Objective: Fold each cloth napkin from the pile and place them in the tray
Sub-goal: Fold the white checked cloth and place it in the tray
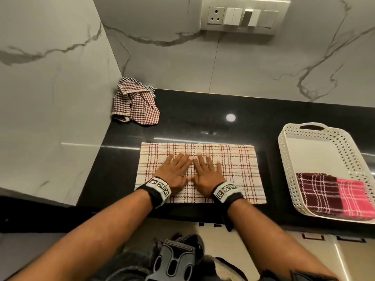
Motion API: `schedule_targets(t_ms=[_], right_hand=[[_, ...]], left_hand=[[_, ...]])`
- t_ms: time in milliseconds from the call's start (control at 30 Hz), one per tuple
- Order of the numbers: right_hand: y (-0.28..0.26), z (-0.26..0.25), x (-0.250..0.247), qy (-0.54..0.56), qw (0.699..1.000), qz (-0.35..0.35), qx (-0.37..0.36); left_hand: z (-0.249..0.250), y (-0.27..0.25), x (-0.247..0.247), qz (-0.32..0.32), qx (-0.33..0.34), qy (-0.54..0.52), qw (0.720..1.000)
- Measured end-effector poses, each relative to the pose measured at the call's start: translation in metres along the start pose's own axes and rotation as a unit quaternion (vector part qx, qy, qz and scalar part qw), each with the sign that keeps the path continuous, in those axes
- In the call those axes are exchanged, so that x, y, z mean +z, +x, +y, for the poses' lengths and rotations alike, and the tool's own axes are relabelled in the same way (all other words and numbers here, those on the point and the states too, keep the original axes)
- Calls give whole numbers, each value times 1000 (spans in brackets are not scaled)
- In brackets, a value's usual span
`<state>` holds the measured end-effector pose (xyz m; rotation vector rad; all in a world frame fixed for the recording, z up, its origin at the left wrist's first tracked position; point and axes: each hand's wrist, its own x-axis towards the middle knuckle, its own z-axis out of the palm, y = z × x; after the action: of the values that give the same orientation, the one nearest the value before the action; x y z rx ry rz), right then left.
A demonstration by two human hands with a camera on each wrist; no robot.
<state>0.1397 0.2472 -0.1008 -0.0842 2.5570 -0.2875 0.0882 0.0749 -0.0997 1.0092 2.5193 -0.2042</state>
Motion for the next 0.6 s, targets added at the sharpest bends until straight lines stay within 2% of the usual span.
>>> schedule_targets(t_ms=[67, 200, 267, 367, 467, 533, 600], right_hand=[[-9, 30, 6, 3, 1000, 7, 31], [-50, 122, 7, 31, 987, 5, 160], [-63, 145, 4, 23, 982, 2, 188], [-66, 119, 4, 15, 987, 28, 160], [-60, 49, 17, 23, 996, 52, 67], [-61, 10, 34, 20, 999, 41, 8], [-63, 5, 51, 12, 999, 36, -8]], left_hand=[[-11, -14, 13, 6, -28, -26, 999], [-54, -66, 38, 12, -108, -68, 992], [-67, -80, 44, 5, -144, -63, 988], [-49, -75, 37, 13, -148, -67, 987], [5, -54, 24, 66, -85, -79, 991], [45, -46, 27, 62, -52, -73, 994], [59, -45, 41, 53, -61, -68, 994]])
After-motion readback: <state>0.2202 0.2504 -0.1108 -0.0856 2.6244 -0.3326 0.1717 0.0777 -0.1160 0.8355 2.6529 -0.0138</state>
